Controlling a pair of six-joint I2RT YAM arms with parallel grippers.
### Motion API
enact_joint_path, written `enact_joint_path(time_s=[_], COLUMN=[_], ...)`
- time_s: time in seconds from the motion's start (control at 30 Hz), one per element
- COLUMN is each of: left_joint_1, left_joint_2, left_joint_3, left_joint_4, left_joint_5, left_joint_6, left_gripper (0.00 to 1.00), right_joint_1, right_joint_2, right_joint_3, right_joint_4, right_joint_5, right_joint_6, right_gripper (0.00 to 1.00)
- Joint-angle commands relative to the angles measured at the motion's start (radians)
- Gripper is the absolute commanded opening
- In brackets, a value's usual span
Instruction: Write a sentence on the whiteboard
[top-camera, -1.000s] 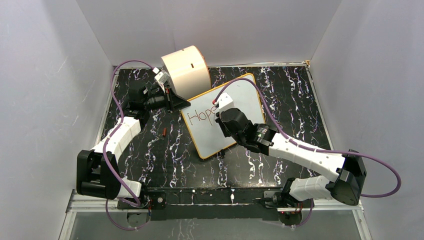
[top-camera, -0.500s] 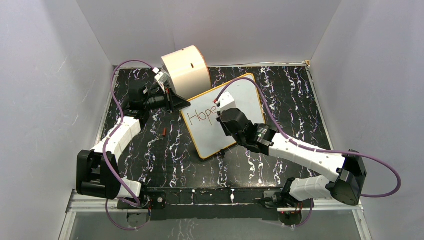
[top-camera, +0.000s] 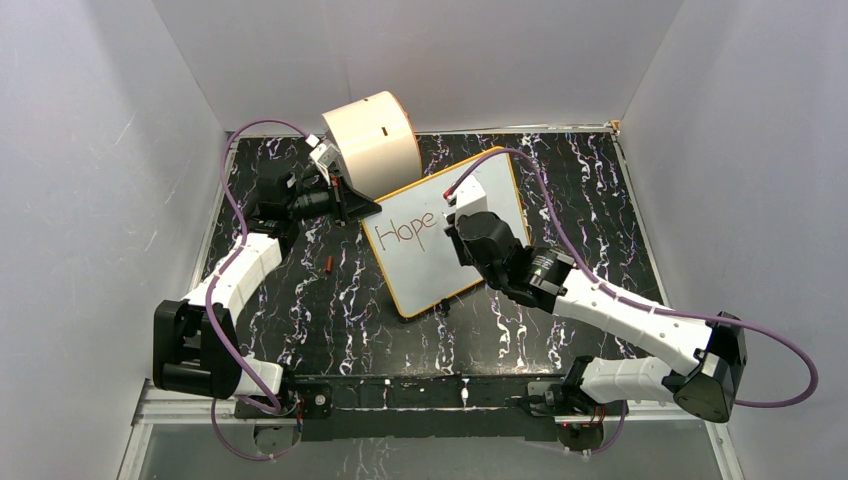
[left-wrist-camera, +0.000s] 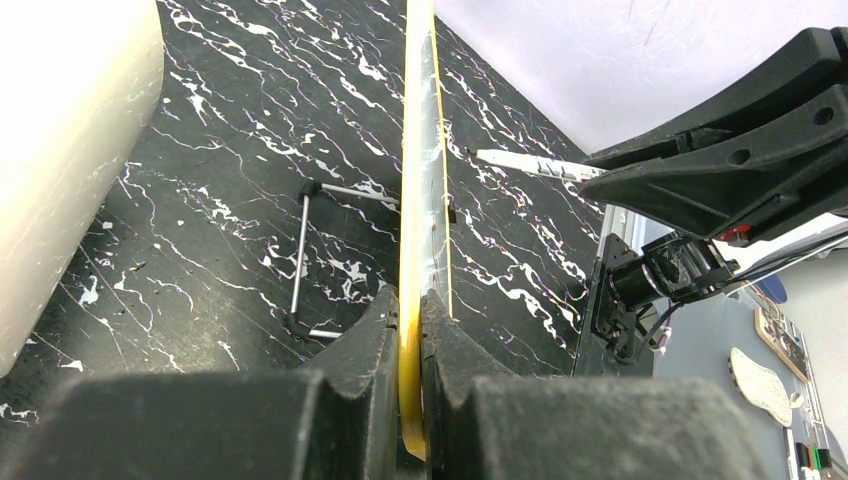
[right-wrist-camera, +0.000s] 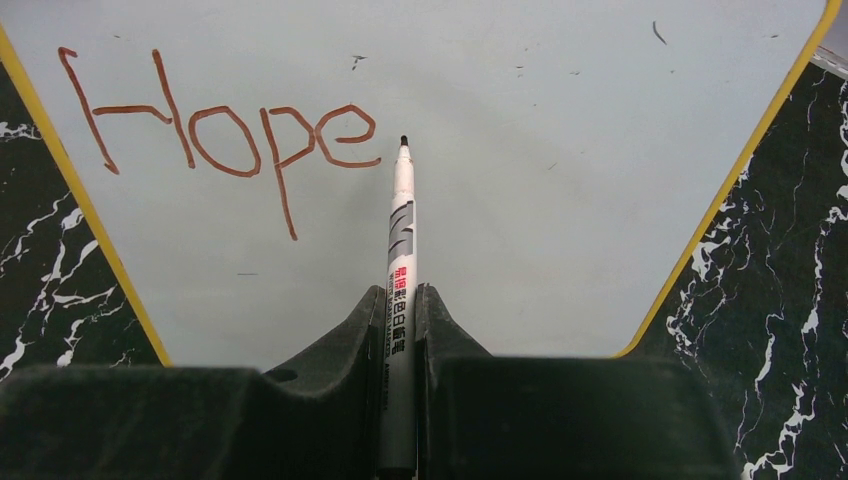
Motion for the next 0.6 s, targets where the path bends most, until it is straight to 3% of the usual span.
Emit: enact_joint_path(time_s=[0.0, 0.57], left_joint_1=[-0.033, -0.033], left_joint_2=[0.02, 0.022], left_joint_3=[0.001, 0.001], left_joint_4=[-0.068, -0.066], left_joint_5=[0.003, 0.008], left_joint_6=[0.06, 0.057], left_gripper=[0.0, 0.0], right_joint_1=[-0.022, -0.042], right_joint_2=[-0.026, 0.017], right_joint_3=[-0.004, 0.003], right_joint_4=[0.017, 0.025], right_joint_5=[0.024, -0.029], right_joint_6=[-0.014, -0.013], right_gripper=[0.0, 0.0])
